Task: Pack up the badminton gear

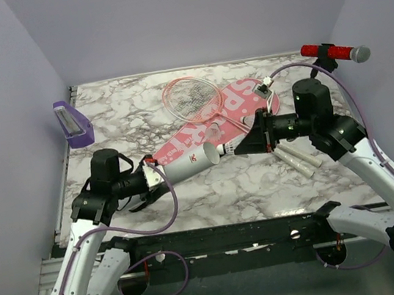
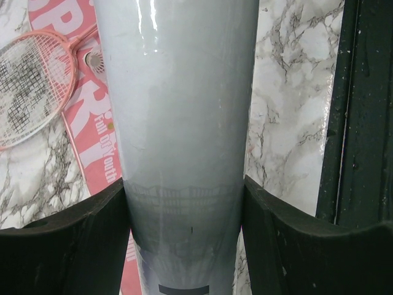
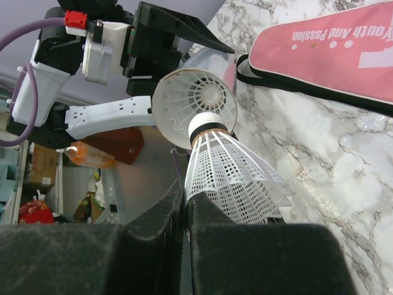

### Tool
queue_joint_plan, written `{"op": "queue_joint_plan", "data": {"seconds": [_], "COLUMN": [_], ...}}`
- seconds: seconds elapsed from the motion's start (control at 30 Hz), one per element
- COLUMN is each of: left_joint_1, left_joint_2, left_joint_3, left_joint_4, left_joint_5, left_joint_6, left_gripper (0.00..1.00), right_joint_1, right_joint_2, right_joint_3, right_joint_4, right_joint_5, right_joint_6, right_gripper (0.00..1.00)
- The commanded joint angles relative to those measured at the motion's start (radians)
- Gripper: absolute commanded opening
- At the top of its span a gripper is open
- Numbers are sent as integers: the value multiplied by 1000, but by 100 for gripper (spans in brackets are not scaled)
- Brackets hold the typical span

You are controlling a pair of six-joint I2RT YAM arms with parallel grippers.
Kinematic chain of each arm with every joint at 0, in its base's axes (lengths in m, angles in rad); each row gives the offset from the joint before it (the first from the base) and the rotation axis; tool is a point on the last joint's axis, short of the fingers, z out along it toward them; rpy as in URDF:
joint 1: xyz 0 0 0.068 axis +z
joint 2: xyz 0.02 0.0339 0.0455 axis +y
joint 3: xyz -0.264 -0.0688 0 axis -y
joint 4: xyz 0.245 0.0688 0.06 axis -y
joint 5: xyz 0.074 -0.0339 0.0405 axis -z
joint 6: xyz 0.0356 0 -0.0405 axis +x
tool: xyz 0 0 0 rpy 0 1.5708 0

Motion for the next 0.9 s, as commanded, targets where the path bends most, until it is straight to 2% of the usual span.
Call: {"op": "queue_joint_plan", "data": {"seconds": [0.0, 0.33, 0.53, 0.6, 0.7, 0.87], "left_joint_1": [-7, -25, -33, -34, -39, -39], "left_joint_2": [11, 27, 8, -6, -12, -9], "left_joint_3": [50, 72, 49, 36, 26, 26], "left_joint_4": [20, 1, -33, -37, -39, -34], "left_joint_5": [-10, 2, 4, 11, 11, 22], "left_joint_6": [30, 38, 84, 98, 99, 90], "left_gripper": [40, 40, 40, 40, 40, 40], "right_joint_1": [36, 209, 233, 234, 240, 243], "right_joint_2": [16, 137, 188, 191, 182, 154], "right_joint_3": [38, 94, 137, 132, 117, 115], "right_joint_4": [-38, 2, -9, 5, 45, 80], "right_joint_5": [-11, 139, 167, 157, 132, 137], "right_joint_6": [-26, -9, -23, -17, 3, 24], "right_gripper": [13, 13, 14, 23, 42, 54]}}
